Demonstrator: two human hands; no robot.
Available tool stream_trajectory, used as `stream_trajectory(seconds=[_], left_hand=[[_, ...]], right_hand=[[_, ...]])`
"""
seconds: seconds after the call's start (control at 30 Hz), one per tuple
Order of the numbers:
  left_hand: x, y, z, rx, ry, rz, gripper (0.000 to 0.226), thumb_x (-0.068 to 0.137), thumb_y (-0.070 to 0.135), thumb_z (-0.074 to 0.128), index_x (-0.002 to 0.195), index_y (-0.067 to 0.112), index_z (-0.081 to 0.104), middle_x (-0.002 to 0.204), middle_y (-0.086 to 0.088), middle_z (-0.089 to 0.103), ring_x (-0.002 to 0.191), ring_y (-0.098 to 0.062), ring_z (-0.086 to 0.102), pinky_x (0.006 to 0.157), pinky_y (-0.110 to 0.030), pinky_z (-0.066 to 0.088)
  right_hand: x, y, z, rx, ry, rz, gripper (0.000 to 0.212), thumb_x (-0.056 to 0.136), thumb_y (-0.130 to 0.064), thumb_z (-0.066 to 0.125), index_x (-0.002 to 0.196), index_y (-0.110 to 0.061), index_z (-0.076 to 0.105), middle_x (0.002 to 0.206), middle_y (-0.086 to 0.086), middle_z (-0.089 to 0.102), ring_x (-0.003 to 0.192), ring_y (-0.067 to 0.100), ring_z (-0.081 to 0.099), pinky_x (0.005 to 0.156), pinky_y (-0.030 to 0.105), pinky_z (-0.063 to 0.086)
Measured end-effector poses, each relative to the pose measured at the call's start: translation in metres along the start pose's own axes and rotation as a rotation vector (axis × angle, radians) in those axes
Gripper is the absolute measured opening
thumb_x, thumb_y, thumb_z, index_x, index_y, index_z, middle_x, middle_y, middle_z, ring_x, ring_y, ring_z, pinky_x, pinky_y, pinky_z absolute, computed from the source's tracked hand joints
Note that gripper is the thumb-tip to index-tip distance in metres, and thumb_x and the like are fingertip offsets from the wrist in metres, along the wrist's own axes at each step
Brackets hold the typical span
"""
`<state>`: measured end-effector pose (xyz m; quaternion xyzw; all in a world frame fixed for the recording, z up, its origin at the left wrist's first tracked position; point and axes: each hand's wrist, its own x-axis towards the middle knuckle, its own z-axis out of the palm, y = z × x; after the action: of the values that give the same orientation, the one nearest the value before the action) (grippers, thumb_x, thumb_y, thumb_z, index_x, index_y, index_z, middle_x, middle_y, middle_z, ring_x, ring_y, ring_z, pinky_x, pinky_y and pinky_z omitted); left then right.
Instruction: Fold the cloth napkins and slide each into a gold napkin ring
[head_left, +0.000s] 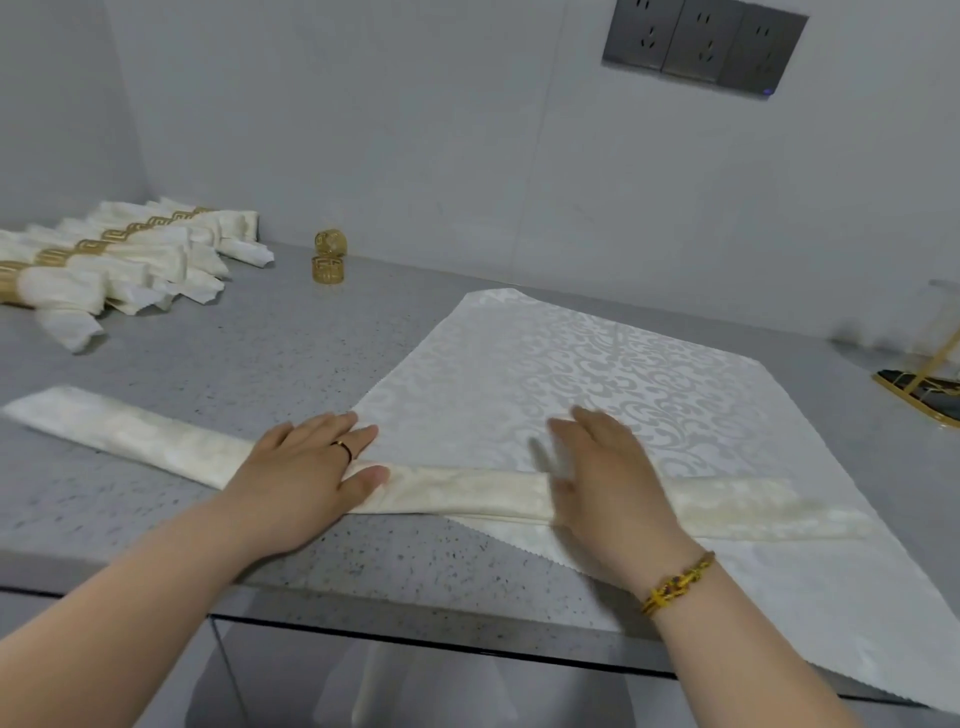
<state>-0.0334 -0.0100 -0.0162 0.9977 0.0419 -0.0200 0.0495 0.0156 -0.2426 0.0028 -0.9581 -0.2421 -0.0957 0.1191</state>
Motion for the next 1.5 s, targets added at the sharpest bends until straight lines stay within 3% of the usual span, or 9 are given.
stream_trajectory(seconds=[0.13, 0.33, 0.53, 0.7, 0.93, 1.07, 1.17, 1.3, 1.5], left_hand=[[0.0, 0.0, -0.001, -0.03, 0.03, 0.002, 0.056, 0.096, 0.051, 0.019, 0.147, 0.029, 0.008, 0.156, 0.008, -0.002, 0.143, -0.009, 0.001, 0.114, -0.027, 0.001], [-0.001, -0.007, 0.001, -0.105, 0.125, 0.075, 0.058, 0.091, 0.059, 0.023, 0.141, 0.031, 0.029, 0.148, 0.01, 0.025, 0.135, -0.009, 0.02, 0.106, -0.02, 0.013], [-0.001, -0.052, -0.028, -0.214, -0.054, 0.035, 0.01, 0.084, 0.042, 0.059, 0.086, 0.036, 0.051, 0.096, 0.016, 0.056, 0.09, -0.004, 0.053, 0.074, -0.018, 0.039], [0.001, -0.097, -0.063, -0.187, -0.32, -0.026, 0.041, 0.079, 0.03, 0.07, 0.041, 0.028, 0.053, 0.044, 0.015, 0.049, 0.048, 0.001, 0.042, 0.056, -0.015, 0.031], [-0.001, -0.088, -0.099, -0.688, -0.258, 0.09, 0.074, 0.013, 0.077, 0.073, 0.052, 0.015, 0.064, 0.049, 0.004, 0.052, 0.045, -0.005, 0.044, 0.045, -0.014, 0.036], [0.003, -0.025, -0.104, -0.818, -0.266, 0.194, 0.046, 0.046, 0.047, 0.084, 0.062, 0.01, 0.062, 0.047, 0.009, 0.054, 0.04, 0.0, 0.046, 0.042, -0.009, 0.037], [0.014, 0.017, -0.092, -0.832, -0.274, 0.185, 0.022, 0.08, 0.024, 0.065, 0.061, 0.014, 0.061, 0.045, 0.013, 0.055, 0.041, 0.002, 0.048, 0.045, -0.01, 0.038], [0.028, 0.049, -0.07, -0.741, -0.313, 0.194, 0.022, 0.081, 0.032, 0.065, 0.068, 0.014, 0.061, 0.055, 0.011, 0.053, 0.054, -0.003, 0.047, 0.059, -0.015, 0.039], [0.041, 0.07, -0.04, -0.621, -0.303, 0.172, 0.03, 0.082, 0.038, 0.064, 0.067, 0.013, 0.058, 0.062, 0.005, 0.051, 0.063, -0.01, 0.046, 0.064, -0.022, 0.036]], right_hand=[[0.008, -0.054, 0.013, 0.287, -0.02, -0.301, 0.032, 0.089, -0.006, 0.051, 0.119, -0.009, 0.061, 0.135, 0.003, 0.051, 0.129, 0.016, 0.04, 0.098, 0.006, 0.015], [0.013, -0.071, 0.031, 0.425, -0.094, -0.329, 0.025, 0.09, -0.012, 0.054, 0.11, -0.012, 0.067, 0.127, -0.002, 0.059, 0.119, 0.011, 0.047, 0.091, 0.003, 0.023], [0.014, -0.071, 0.034, 0.351, -0.115, -0.347, 0.029, 0.093, -0.017, 0.048, 0.117, -0.015, 0.063, 0.131, -0.002, 0.055, 0.122, 0.015, 0.044, 0.094, 0.009, 0.025], [0.015, -0.076, 0.035, 0.251, -0.123, -0.416, 0.035, 0.092, -0.012, 0.039, 0.12, -0.014, 0.06, 0.127, 0.004, 0.053, 0.115, 0.025, 0.044, 0.09, 0.037, 0.041], [0.018, -0.078, 0.037, 0.222, -0.111, -0.455, 0.037, 0.077, -0.01, 0.042, 0.1, -0.008, 0.071, 0.104, 0.013, 0.066, 0.087, 0.039, 0.056, 0.08, 0.04, 0.044], [0.016, -0.077, 0.031, 0.152, -0.132, -0.433, 0.049, 0.082, -0.025, 0.031, 0.119, -0.02, 0.062, 0.129, 0.002, 0.054, 0.112, 0.03, 0.043, 0.09, 0.029, 0.024], [0.01, -0.067, 0.019, 0.138, -0.173, -0.408, 0.034, 0.093, -0.026, 0.044, 0.126, -0.025, 0.054, 0.134, -0.005, 0.047, 0.122, 0.02, 0.034, 0.098, 0.024, 0.02], [-0.006, -0.03, -0.002, 0.198, -0.027, -0.184, 0.016, 0.09, -0.02, 0.049, 0.095, -0.025, 0.064, 0.102, -0.01, 0.061, 0.105, 0.016, 0.046, 0.089, 0.024, 0.031], [-0.027, -0.009, -0.002, 0.301, -0.077, -0.063, 0.048, 0.082, -0.041, 0.063, 0.125, -0.026, 0.049, 0.125, -0.015, 0.049, 0.118, 0.003, 0.038, 0.091, 0.006, 0.022]])
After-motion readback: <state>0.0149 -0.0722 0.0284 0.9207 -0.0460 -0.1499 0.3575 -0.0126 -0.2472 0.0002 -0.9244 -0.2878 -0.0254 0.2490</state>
